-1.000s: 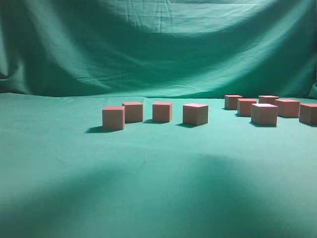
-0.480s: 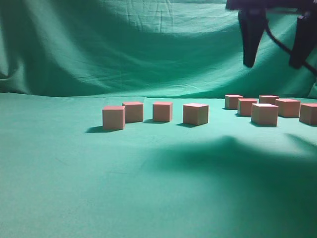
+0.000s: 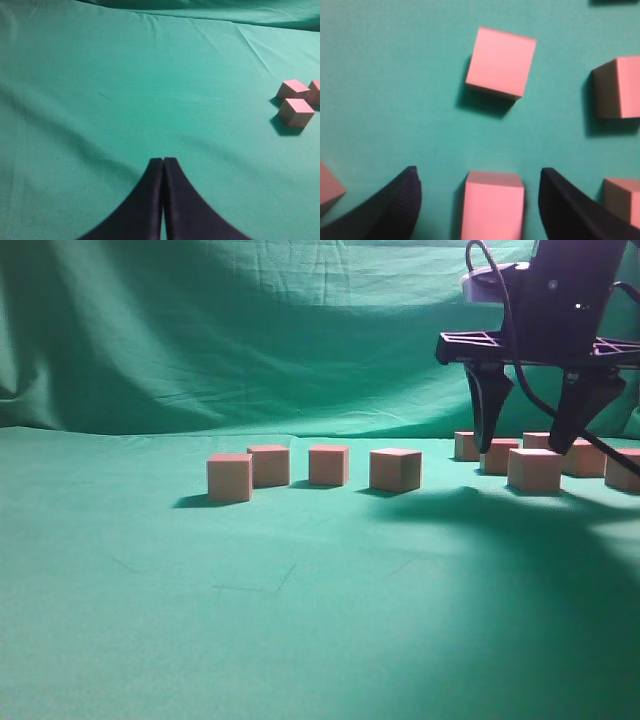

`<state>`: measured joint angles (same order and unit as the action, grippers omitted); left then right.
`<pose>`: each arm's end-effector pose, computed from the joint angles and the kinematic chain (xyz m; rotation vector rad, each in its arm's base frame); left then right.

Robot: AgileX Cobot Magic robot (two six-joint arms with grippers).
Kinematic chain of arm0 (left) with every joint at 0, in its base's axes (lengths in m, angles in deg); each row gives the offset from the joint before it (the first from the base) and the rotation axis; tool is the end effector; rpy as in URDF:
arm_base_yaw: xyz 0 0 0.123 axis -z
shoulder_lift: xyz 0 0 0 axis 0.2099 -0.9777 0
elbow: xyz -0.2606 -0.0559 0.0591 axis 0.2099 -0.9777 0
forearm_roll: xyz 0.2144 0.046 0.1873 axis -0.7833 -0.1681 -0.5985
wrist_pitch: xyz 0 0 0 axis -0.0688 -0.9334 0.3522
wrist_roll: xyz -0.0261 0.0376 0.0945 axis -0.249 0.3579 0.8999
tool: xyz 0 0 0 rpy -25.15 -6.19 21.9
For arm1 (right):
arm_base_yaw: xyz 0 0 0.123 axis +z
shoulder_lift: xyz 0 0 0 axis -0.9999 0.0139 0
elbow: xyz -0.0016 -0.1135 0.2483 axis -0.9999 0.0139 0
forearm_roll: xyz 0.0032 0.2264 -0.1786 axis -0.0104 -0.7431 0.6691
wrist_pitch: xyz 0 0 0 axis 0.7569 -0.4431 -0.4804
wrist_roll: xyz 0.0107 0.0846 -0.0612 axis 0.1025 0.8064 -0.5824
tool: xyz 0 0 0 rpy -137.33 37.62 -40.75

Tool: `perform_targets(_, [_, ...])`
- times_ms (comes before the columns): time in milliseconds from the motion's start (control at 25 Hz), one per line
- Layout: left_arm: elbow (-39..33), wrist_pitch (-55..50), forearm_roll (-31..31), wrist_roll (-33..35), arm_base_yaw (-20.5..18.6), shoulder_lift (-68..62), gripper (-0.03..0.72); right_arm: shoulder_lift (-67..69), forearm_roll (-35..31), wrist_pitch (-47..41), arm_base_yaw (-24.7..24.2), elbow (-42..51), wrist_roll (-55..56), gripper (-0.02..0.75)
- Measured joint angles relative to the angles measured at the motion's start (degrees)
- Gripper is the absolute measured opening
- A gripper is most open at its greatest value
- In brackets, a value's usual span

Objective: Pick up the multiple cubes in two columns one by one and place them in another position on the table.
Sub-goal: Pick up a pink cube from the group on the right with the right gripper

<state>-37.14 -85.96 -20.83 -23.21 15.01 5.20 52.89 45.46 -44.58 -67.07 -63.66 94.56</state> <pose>0.1155 -0.0091 0.1737 -0.0332 1.8322 -0.1418 0.3960 0.1549 0.1333 -0.2085 2.7431 0.0932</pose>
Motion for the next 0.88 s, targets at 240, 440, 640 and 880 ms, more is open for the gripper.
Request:
perform_targets(240, [0.0,0.0,0.0,0.0,0.0,0.0,0.0,2.21,0.36,1.37,-1.45,0.0,0.05,0.485])
perform_targets(440, [0.0,0.0,0.0,0.0,0.0,0.0,0.0,3.46,0.36,1.87,-1.45,0.0,0.05,0.29])
perform_targets(640, [0.0,0.0,0.0,0.0,0.0,0.0,0.0,3.22,0.24,-4.47,-1.22,-3.79,-0.12,0.258])
perform_targets(880, [0.0,0.0,0.0,0.0,0.0,0.0,0.0,-2.33,0.24,-14.79,3.56,-11.66,-4.2,0.258])
